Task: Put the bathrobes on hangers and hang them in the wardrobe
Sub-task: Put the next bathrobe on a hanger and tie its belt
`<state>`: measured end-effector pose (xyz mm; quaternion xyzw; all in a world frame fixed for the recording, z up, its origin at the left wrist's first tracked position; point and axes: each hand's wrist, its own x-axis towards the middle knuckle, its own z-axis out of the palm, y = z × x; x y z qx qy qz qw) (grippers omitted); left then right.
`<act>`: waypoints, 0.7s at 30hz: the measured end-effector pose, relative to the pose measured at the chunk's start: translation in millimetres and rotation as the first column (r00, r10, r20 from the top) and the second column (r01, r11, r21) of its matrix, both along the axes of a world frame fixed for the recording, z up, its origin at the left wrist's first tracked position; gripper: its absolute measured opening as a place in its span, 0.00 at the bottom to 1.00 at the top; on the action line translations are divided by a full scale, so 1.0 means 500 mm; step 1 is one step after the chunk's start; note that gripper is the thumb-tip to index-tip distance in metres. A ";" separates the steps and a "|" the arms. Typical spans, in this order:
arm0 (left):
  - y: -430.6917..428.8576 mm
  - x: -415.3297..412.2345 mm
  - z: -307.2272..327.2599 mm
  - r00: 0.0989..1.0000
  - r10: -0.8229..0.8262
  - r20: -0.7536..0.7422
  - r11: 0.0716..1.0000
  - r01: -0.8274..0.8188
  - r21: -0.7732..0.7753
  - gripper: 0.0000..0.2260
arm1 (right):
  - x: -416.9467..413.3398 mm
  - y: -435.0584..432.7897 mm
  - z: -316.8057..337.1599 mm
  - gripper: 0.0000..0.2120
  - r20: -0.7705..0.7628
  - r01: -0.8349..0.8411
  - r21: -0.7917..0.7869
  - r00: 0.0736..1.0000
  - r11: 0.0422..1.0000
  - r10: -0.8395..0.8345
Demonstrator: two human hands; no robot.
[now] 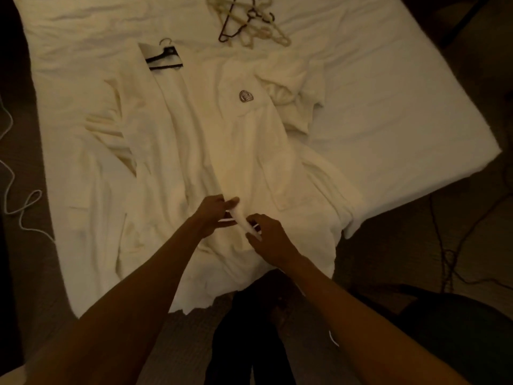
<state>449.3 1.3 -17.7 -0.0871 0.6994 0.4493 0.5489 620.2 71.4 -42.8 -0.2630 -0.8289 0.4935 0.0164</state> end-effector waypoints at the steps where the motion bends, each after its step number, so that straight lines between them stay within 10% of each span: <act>1: -0.014 0.004 -0.011 0.996 0.060 -0.060 0.998 -0.060 -0.011 0.13 | 0.008 0.000 0.004 0.15 0.011 -0.001 -0.026 1.000 1.000 0.001; 6: -0.065 -0.004 -0.055 0.917 0.203 -0.345 0.963 -0.251 -0.102 0.23 | 0.074 0.015 -0.026 0.10 0.160 0.029 -0.018 0.987 0.999 -0.025; 21: -0.125 0.063 -0.029 0.899 -0.349 0.264 0.876 0.413 -0.249 0.21 | 0.025 0.108 -0.032 0.10 0.278 0.220 0.008 0.937 0.976 -0.213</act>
